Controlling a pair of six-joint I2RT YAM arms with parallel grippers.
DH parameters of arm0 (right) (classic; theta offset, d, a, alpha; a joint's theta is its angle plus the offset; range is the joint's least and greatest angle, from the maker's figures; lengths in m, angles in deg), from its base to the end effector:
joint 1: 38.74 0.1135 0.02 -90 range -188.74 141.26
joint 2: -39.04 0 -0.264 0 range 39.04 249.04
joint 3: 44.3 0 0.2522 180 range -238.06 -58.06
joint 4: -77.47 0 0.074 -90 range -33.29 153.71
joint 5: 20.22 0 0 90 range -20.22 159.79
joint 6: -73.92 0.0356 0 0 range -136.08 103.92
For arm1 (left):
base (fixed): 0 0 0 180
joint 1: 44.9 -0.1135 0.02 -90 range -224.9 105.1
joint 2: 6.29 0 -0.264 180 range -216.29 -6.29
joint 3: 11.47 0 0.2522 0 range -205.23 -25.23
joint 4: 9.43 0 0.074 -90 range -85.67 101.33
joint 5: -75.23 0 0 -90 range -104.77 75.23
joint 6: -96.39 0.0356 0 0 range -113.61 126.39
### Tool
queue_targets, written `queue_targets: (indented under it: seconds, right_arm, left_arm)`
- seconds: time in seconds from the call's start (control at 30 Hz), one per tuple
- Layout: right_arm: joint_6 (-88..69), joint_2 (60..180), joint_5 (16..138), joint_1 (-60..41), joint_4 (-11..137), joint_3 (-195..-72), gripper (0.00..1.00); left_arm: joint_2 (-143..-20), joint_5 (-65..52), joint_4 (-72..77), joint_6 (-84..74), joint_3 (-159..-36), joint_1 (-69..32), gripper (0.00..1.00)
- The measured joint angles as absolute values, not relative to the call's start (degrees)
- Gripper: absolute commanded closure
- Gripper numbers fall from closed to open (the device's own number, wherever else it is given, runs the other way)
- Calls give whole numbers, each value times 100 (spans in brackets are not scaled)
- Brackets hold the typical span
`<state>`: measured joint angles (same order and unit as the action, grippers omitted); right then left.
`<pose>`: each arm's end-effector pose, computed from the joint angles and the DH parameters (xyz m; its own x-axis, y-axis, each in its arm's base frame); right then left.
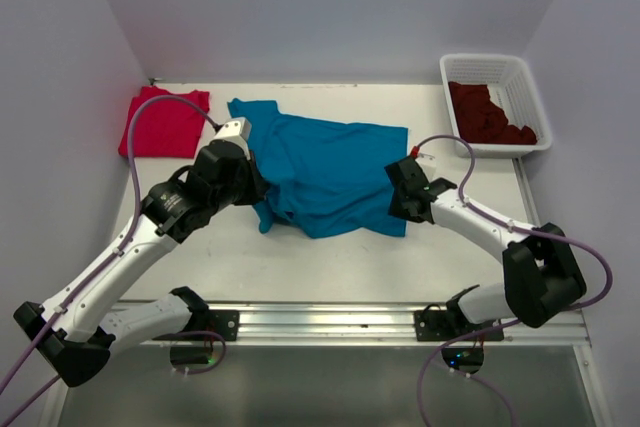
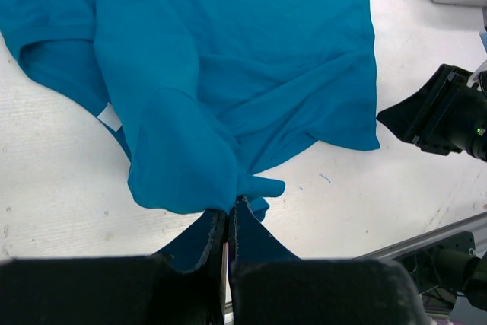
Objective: Fold and stack the t-shirts
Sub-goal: Flatten the tshirt out
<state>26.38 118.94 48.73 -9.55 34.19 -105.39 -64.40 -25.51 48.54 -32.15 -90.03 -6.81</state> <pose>0.2355 0.1169 0.1973 -0.7773 0.2874 -0.5596 0.2933 0.9525 0.0818 0.1641 -0.1202 0.3594 -0.6801 -0.2447 -0.6911 0.0844 0.9102 -0.4054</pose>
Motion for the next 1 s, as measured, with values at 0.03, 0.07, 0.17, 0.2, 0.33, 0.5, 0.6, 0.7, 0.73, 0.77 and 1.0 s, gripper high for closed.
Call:
queue_targets:
  seconds: [0.03,0.07,0.17,0.2,0.33,0.5,0.6,0.7,0.73,0.77,1.0]
  right_arm:
    - [2640,11894,4875,-955,3430,-10528,63]
    - [2642,11894,4883,-955,3446,-10506,63]
    - [2677,11947,4953,-955,3498,-10393,63]
    - [2684,11973,4980,-955,3516,-10349,63]
    - [2727,12086,5008,-955,3520,-10196,63]
    - [2773,12189,5052,-955,3594,-10130,64]
    - [2789,12294,5104,-955,3712,-10084,65]
    - [2791,12338,5113,-955,3782,-10073,65]
    - [2791,12338,5113,-955,3789,-10073,65]
    - [2791,12333,5117,-955,3795,-10073,66]
    - [2773,12283,5113,-955,3734,-10102,72]
  left_arm:
    - [-6440,-2551,4854,-3215,-9003,-681,100]
    - [-6440,-2551,4854,-3215,-9003,-681,100]
    - [-6434,-2553,4854,-3217,-8998,-681,100]
    - [-6427,-2553,4854,-3217,-8994,-681,100]
    - [-6388,-2560,4856,-3217,-8944,-681,100]
    - [-6374,-2562,4856,-3220,-8926,-681,100]
    - [-6361,-2562,4856,-3224,-8917,-681,100]
    - [-6348,-2562,4861,-3252,-8909,-681,100]
    - [-6346,-2562,4858,-3257,-8909,-681,100]
    - [-6342,-2564,4861,-3259,-8909,-681,100]
    - [-6331,-2562,4856,-3261,-8909,-681,100]
